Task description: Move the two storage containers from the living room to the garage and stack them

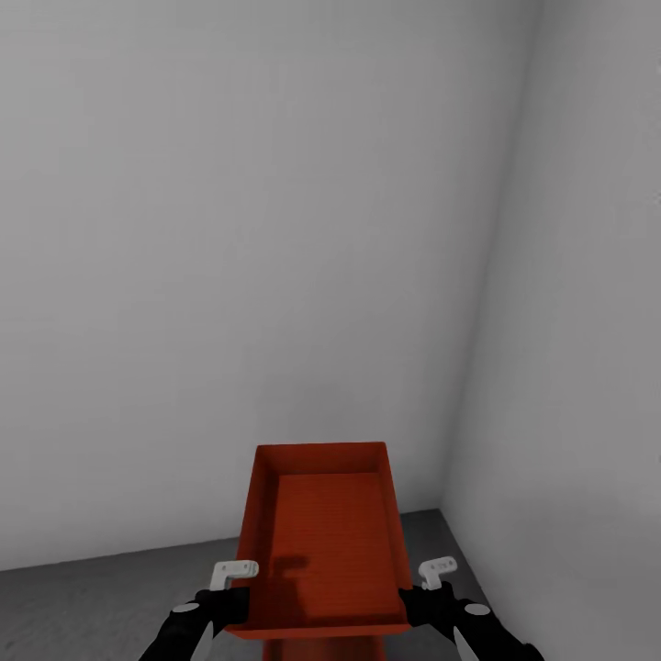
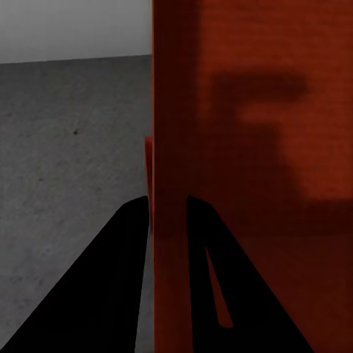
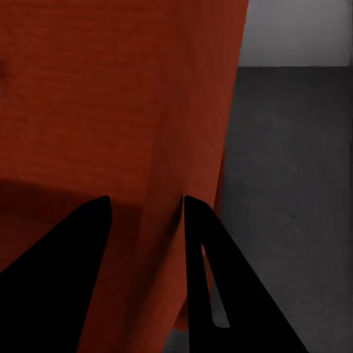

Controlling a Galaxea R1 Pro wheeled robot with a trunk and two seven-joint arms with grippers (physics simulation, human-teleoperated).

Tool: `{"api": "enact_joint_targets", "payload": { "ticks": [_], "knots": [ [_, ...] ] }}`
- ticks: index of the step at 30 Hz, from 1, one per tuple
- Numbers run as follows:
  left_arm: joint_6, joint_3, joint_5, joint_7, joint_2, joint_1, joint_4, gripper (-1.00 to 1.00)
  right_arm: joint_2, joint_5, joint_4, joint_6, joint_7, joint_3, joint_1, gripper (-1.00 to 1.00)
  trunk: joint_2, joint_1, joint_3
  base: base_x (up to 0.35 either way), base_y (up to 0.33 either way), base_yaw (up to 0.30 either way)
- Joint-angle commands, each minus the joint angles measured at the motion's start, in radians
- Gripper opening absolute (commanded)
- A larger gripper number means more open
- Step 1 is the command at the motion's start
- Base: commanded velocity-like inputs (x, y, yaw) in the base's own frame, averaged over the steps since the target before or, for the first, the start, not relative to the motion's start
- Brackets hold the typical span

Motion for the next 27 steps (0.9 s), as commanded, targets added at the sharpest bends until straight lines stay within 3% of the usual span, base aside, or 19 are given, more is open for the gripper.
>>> {"api": "enact_joint_targets", "payload": {
  "ticks": [1,27],
  "knots": [
    [0.006,0.010,-0.025,0.028,0.020,-0.001,0.000,-1.00,-0.001,-0.009,-0.004,-0.005,0.100,0.023,0.000,-1.00,-0.002,0.000,-0.002,0.000,0.000,-0.062],
    [0.006,0.010,-0.025,0.028,0.019,-0.001,0.000,-1.00,-0.001,-0.008,-0.004,-0.007,0.099,0.023,0.000,-1.00,-0.002,0.000,-0.002,0.000,0.000,0.012]
  ]
}}
